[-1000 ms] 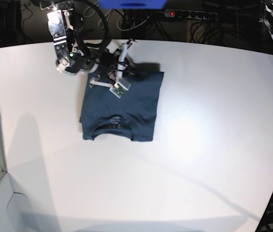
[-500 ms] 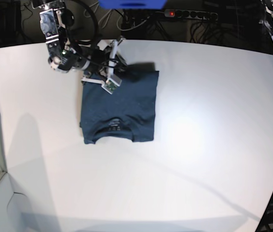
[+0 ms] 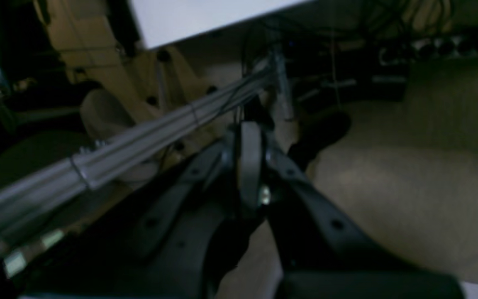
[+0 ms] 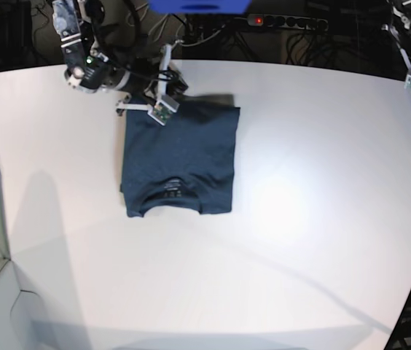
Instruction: Layout the t-shirt on the table in an organized manner, then fold the t-shirt properly
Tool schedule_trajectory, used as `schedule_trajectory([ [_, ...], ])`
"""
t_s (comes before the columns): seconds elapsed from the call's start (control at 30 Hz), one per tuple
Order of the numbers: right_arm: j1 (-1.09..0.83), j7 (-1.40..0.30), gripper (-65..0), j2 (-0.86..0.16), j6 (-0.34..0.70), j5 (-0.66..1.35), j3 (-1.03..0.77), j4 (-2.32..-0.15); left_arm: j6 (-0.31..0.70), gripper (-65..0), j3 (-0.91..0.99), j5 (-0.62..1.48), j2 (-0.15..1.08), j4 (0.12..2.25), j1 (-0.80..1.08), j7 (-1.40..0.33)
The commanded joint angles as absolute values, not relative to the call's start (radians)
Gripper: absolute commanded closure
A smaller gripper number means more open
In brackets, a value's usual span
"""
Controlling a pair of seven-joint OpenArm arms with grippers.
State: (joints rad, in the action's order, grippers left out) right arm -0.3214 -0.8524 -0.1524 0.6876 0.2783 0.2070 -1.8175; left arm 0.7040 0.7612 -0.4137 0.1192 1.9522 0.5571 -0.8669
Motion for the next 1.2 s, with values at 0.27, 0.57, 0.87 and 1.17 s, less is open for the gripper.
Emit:
schedule_trajectory([
  [0.27,-0.524,-0.837,0.0,-0.223,0.698,0.291,0.205,-1.956,0.698,-0.1,0.526,-0.417,-0.004,1.948,0.707,-0.862],
  [0.57,-0.608,-0.835,0.0,-0.274,0.698,0.289,0.154,-1.951,0.698,-0.1,0.432,-0.417,-0.036,1.672,0.607,-0.858],
  [0.87,-0.619,-0.742,0.0,-0.286,0.698,0.289,0.09,-1.797,0.698,0.0,0.414,-0.42,-0.031,1.346,0.51,-0.638],
  [1.17,-0.618,-0.591,0.0,-0.286,0.698,0.289,0.097,-1.573,0.698,0.0,0.236,-0.417,0.024,1.027,0.43,-0.456],
])
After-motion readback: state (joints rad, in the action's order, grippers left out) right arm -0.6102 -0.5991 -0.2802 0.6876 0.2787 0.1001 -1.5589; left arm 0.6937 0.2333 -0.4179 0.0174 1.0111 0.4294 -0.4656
